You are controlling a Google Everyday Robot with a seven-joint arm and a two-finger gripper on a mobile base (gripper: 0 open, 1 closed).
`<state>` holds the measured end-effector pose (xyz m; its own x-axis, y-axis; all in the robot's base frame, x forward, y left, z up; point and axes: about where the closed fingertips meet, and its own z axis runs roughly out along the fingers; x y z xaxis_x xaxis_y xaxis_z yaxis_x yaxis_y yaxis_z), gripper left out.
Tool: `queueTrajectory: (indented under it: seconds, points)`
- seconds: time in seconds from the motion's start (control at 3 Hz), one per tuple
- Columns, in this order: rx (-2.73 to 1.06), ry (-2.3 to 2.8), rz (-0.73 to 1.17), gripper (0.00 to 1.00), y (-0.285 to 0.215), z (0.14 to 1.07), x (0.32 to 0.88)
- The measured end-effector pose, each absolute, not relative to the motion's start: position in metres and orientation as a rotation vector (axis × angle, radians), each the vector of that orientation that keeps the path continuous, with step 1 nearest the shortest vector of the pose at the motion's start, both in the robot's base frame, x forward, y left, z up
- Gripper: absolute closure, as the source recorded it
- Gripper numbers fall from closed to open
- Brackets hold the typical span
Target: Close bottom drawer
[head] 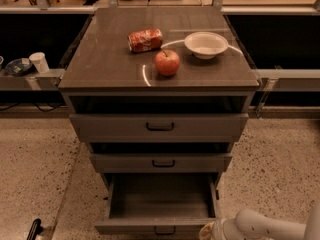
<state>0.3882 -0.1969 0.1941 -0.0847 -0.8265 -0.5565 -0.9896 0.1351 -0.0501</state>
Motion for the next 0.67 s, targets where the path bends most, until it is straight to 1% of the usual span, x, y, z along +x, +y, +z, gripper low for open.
queueTrajectory:
  seconds: [0.67]
  points:
    - [-1.754,1.953,0.371,1.0,-0.189,0.148,0.409]
